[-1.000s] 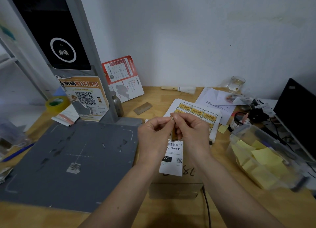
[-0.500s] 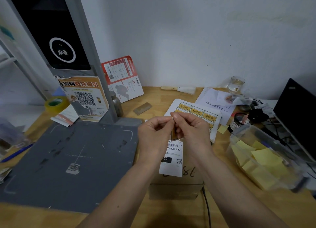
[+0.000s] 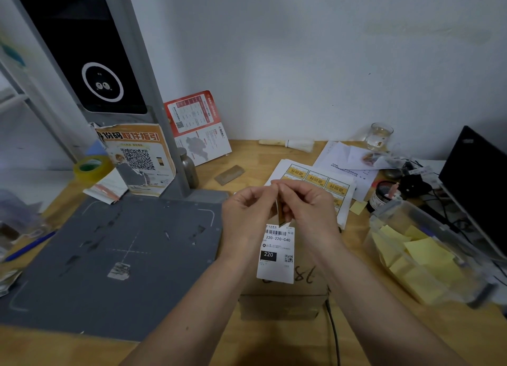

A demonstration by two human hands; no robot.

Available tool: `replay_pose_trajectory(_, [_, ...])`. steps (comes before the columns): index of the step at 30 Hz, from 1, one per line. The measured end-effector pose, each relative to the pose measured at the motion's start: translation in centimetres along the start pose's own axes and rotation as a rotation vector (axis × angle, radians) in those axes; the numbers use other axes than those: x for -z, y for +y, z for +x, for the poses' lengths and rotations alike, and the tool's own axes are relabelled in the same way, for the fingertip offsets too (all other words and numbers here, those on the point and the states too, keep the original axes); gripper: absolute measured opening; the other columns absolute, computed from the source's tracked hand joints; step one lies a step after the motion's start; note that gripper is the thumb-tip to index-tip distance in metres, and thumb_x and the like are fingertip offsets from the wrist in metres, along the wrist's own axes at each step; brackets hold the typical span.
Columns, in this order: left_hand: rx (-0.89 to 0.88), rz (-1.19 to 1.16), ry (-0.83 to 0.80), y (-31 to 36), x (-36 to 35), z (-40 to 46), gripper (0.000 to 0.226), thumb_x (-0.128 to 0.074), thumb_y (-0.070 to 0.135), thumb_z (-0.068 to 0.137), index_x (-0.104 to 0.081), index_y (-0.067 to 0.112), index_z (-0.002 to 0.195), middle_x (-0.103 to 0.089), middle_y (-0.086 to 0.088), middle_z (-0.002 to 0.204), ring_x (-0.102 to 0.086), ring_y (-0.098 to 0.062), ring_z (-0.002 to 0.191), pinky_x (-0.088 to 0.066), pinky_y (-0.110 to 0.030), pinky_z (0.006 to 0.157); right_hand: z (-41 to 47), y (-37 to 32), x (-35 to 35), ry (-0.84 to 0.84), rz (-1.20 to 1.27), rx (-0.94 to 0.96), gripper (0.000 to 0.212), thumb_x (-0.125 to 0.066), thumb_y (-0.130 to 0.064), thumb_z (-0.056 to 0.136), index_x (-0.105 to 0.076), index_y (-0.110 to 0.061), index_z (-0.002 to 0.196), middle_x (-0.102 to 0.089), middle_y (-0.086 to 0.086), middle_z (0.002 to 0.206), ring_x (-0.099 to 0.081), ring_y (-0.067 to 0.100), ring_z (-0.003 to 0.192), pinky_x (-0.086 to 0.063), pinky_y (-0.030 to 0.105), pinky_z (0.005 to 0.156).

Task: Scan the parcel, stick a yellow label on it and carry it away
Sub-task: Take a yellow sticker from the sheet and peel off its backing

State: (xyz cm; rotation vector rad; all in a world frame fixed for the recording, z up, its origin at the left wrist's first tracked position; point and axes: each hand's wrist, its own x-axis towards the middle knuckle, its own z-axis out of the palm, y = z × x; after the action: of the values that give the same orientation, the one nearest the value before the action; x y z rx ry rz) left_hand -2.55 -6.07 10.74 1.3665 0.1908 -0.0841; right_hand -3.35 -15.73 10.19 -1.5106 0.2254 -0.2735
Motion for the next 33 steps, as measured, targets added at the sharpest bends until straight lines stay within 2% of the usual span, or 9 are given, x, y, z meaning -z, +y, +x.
replay_pose_trajectory(2, [0.048,-0.079,-0.014,0.2,0.1,0.0,0.017,-0.07,0.013,0.083,-0.071,-0.003,0.077,-0.074,-0.011,0.068,-0.072,-0.02,0.065,-0.06,-0.026,0.062,-0.1,0.1,0.0,-0.009,-0.019,0.005,0.017,-0.061,-0.007,0.09,-0.076,-0.014,0.092,-0.065,-0.006,0.067,-0.054,0.001,0.055,-0.046,0.014,0.054])
replay_pose_trajectory(8, [0.143,-0.244,-0.083,0.2,0.3,0.1,0.016,-0.066,0.003,0.083,-0.062,-0.003,0.069,-0.067,-0.011,0.061,-0.067,-0.017,0.057,-0.058,-0.022,0.061,-0.2,0.2,0.2,-0.044,-0.024,-0.001,0.021,-0.06,-0.004,0.09,-0.076,-0.018,0.089,-0.06,-0.002,0.062,-0.05,0.004,0.053,-0.047,0.016,0.052])
replay_pose_trajectory(13, [0.213,-0.331,-0.122,0.4,0.4,0.0,0.007,-0.065,0.001,0.083,-0.065,-0.005,0.088,-0.066,-0.014,0.064,-0.066,-0.019,0.057,-0.058,-0.026,0.061,-0.1,0.4,0.4,-0.061,0.037,-0.021,0.02,-0.055,-0.001,0.092,-0.074,-0.008,0.095,-0.056,0.005,0.064,-0.05,0.009,0.055,-0.046,0.018,0.05])
replay_pose_trajectory(16, [0.238,-0.354,-0.096,0.3,0.3,0.0,0.008,-0.065,0.002,0.084,-0.063,-0.002,0.09,-0.066,-0.012,0.067,-0.066,-0.017,0.058,-0.058,-0.025,0.06,0.0,0.7,0.4,-0.06,0.096,-0.014,0.016,-0.056,-0.004,0.093,-0.069,-0.004,0.101,-0.058,0.008,0.07,-0.053,0.012,0.059,-0.047,0.021,0.051])
replay_pose_trajectory(20, [0.225,-0.375,-0.072,0.1,-0.1,-0.1,0.014,-0.068,0.003,0.083,-0.062,-0.003,0.093,-0.067,-0.009,0.059,-0.066,-0.015,0.054,-0.056,-0.021,0.053,0.0,1.1,0.3,-0.027,0.033,-0.011,0.017,-0.065,-0.014,0.087,-0.062,0.002,0.091,-0.059,0.007,0.071,-0.055,0.012,0.06,-0.049,0.019,0.053])
replay_pose_trajectory(23, [0.208,-0.399,-0.058,0.2,-0.4,-0.3,0.01,-0.066,0.001,0.084,-0.063,-0.005,0.091,-0.069,-0.006,0.056,-0.068,-0.012,0.053,-0.054,-0.018,0.051,0.0,1.3,0.3,-0.041,0.004,-0.038,0.015,-0.067,-0.017,0.086,-0.065,-0.004,0.081,-0.06,0.006,0.068,-0.055,0.013,0.06,-0.048,0.02,0.054])
replay_pose_trajectory(29, [0.17,-0.371,-0.028,-0.1,-0.5,0.0,0.014,-0.066,0.003,0.085,-0.065,-0.008,0.094,-0.072,-0.005,0.061,-0.071,-0.011,0.06,-0.055,-0.017,0.055,0.1,1.4,0.4,-0.069,0.122,-0.102,0.01,-0.064,-0.013,0.088,-0.067,-0.01,0.079,-0.062,0.007,0.07,-0.055,0.017,0.065,-0.046,0.028,0.06])
replay_pose_trajectory(33, [0.172,-0.343,-0.024,-0.3,-0.5,0.1,0.01,-0.066,0.004,0.085,-0.065,-0.006,0.083,-0.071,-0.005,0.06,-0.07,-0.012,0.059,-0.055,-0.017,0.055,0.2,1.4,0.5,-0.076,0.176,-0.129,0.011,-0.062,-0.008,0.088,-0.066,-0.009,0.078,-0.061,0.006,0.069,-0.054,0.018,0.067,-0.046,0.028,0.059])
